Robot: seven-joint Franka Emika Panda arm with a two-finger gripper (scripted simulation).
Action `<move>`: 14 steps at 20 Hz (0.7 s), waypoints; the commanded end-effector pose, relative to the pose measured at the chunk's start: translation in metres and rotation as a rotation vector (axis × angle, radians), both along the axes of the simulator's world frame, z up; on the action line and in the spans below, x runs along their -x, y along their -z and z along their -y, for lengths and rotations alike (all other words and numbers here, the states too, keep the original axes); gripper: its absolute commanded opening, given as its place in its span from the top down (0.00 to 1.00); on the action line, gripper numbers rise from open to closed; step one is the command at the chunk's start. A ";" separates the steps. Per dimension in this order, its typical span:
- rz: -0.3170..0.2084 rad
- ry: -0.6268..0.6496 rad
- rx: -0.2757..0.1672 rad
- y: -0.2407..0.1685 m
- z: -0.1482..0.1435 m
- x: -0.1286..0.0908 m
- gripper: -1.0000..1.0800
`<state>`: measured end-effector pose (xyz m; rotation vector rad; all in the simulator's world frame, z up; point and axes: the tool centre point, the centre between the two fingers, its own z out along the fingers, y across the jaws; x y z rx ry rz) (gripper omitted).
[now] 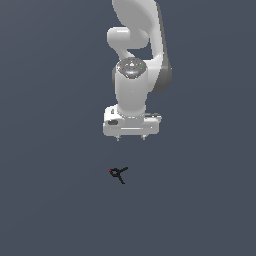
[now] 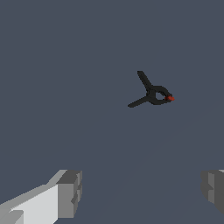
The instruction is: Pick up the object and move it to a goal position.
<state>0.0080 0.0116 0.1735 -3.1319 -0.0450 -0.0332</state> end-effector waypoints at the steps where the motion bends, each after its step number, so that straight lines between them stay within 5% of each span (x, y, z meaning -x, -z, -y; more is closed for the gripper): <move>1: 0.000 0.000 0.000 0.000 0.000 0.000 0.04; 14: -0.013 -0.015 -0.012 -0.003 -0.008 0.005 0.04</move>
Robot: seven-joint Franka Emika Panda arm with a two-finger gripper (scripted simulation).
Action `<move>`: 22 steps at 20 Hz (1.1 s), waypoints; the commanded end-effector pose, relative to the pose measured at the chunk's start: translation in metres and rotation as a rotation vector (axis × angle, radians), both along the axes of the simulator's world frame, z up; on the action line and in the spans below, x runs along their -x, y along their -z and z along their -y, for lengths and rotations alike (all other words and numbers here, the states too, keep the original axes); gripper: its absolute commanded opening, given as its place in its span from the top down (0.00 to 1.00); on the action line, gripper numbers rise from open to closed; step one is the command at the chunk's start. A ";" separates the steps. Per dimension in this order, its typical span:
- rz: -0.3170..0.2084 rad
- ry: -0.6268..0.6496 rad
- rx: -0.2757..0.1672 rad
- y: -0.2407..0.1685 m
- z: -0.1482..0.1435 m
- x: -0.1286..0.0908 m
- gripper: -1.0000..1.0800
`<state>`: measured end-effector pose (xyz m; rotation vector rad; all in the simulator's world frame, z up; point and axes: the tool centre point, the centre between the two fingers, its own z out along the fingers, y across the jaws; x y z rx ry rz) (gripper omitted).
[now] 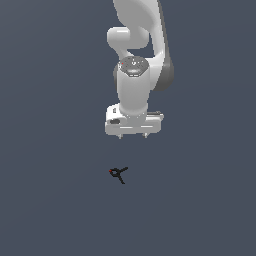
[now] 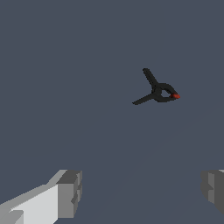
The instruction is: Pick up the object and move it to a goal position.
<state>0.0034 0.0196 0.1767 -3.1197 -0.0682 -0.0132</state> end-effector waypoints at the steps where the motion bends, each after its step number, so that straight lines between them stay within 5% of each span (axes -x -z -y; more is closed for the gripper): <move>1: 0.000 -0.002 0.000 0.000 0.000 0.000 0.04; 11: -0.001 -0.096 0.007 0.007 0.004 -0.008 0.04; 22: -0.002 -0.348 0.020 0.027 0.014 -0.029 0.04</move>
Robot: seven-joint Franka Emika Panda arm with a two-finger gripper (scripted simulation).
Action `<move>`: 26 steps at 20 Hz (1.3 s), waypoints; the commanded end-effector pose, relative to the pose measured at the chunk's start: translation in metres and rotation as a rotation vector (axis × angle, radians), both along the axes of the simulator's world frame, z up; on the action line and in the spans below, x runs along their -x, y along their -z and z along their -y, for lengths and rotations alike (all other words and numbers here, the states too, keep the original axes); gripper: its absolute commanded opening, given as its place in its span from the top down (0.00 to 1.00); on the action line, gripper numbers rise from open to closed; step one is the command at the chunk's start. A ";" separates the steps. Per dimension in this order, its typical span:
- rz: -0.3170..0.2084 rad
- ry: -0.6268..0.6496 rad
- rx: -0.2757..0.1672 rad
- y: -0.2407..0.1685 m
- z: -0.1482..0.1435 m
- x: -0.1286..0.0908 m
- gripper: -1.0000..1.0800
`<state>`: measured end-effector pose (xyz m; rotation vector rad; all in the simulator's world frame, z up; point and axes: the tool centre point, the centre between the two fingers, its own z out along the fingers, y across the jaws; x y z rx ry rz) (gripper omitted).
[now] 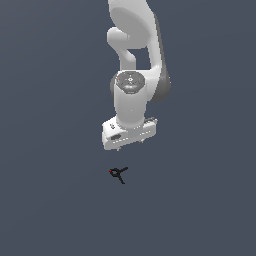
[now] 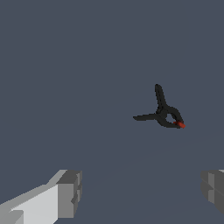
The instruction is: Pick up the object and move it to a goal position.
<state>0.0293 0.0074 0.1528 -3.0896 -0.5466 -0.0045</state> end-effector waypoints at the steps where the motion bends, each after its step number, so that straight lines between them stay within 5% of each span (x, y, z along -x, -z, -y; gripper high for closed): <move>1: -0.001 -0.068 0.003 0.006 0.003 -0.005 0.04; 26: -0.004 -0.728 0.009 0.066 0.038 -0.053 0.04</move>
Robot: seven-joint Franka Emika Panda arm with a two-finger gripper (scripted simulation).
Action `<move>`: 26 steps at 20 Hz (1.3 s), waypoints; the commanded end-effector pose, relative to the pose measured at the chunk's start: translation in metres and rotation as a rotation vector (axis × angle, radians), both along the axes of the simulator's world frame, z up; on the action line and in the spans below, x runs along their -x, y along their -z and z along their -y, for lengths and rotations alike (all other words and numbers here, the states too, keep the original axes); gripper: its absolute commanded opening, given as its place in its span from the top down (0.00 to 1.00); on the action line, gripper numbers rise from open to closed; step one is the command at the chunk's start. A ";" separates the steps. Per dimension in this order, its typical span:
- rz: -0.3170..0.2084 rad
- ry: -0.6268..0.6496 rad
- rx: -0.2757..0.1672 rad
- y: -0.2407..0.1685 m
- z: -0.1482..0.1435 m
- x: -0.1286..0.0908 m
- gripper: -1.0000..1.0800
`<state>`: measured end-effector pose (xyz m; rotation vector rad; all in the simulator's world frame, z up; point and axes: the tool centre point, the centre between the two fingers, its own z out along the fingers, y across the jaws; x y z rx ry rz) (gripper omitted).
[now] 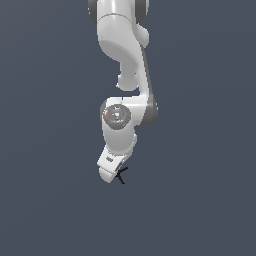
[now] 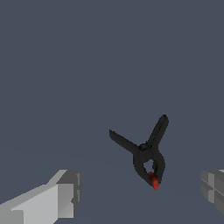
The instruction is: Pick up the object and move it to a goal position.
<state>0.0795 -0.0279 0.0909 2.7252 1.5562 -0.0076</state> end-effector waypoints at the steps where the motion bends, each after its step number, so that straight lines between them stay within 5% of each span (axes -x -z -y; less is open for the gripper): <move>1: 0.000 -0.064 -0.001 0.006 0.004 -0.004 0.04; 13: 0.002 -0.251 -0.005 0.025 0.017 -0.015 0.04; 26: 0.001 -0.271 -0.005 0.041 0.018 -0.016 0.04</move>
